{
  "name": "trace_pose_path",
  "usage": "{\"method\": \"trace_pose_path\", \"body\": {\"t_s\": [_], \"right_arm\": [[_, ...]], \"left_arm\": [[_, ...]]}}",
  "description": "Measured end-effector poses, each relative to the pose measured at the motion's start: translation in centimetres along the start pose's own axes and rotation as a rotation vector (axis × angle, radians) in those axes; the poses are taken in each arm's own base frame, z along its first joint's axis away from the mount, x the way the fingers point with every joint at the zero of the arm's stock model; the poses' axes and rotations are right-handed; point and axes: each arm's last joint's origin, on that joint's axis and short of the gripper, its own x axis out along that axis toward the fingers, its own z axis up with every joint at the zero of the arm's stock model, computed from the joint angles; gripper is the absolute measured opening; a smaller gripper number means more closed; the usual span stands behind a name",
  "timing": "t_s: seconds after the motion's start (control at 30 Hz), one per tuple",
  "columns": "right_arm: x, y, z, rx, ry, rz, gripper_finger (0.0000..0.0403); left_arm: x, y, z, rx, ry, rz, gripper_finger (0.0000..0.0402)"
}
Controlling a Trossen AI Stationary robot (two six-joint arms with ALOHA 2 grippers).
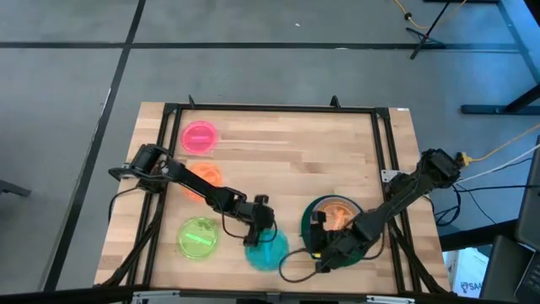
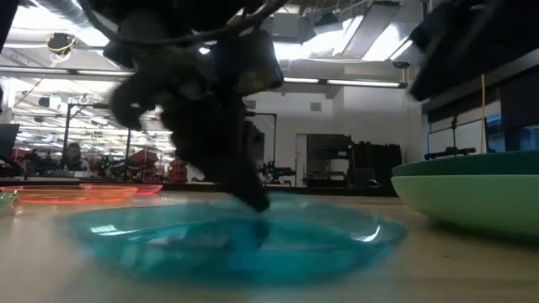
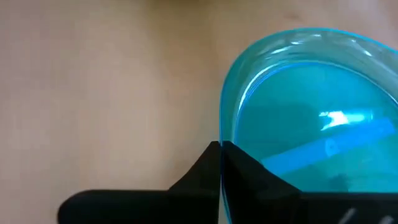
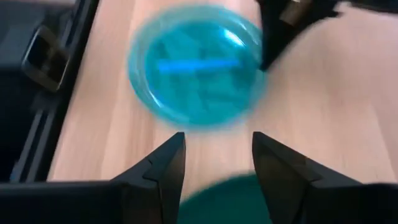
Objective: Stack plastic plates
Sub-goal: Stack the blue plate on the orange plate
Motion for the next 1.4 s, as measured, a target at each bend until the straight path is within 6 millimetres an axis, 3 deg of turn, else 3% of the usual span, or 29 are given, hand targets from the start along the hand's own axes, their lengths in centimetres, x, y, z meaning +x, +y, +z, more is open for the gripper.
{"method": "trace_pose_path", "body": {"t_s": [0.13, 0.27, 0.47, 0.6, 0.87, 1.03, 1.23, 1.4], "right_arm": [[1.5, -0.7, 0.6, 0.056, -0.051, -0.051, 0.0175], [2.1, -1.6, 0.8, 0.103, -0.089, -0.156, 0.0175], [0.6, -2.0, 1.8, 0.141, -0.173, -0.205, 0.0175], [0.6, -1.9, 1.9, 0.156, -0.169, -0.174, 0.0175], [1.2, -3.8, 2.0, 0.197, -0.122, -0.240, 0.0172], [1.5, -4.6, 2.0, 0.195, -0.092, -0.256, 0.0125], [1.5, -4.6, 2.0, 0.154, -0.069, -0.225, 0.0021], [1.5, -4.7, 2.0, 0.145, -0.068, -0.230, 0.0017]], "left_arm": [[-2.5, -0.4, 1.3, 0.038, -0.085, 0.196, 0.0002], [-4.3, -1.8, 2.0, 0.099, -0.141, 0.285, 0.0001], [-4.9, -2.9, 2.1, 0.137, -0.180, 0.374, 0.0001], [-5.0, -2.9, 2.3, 0.124, -0.215, 0.438, 0.0001], [-5.6, -3.9, 2.8, 0.146, -0.274, 0.453, 0.0000], [-6.1, -4.2, 2.9, 0.149, -0.285, 0.467, 0.0000], [-6.1, -4.3, 2.9, 0.141, -0.290, 0.463, 0.0001], [-6.1, -4.4, 2.9, 0.134, -0.294, 0.446, 0.0037]]}}
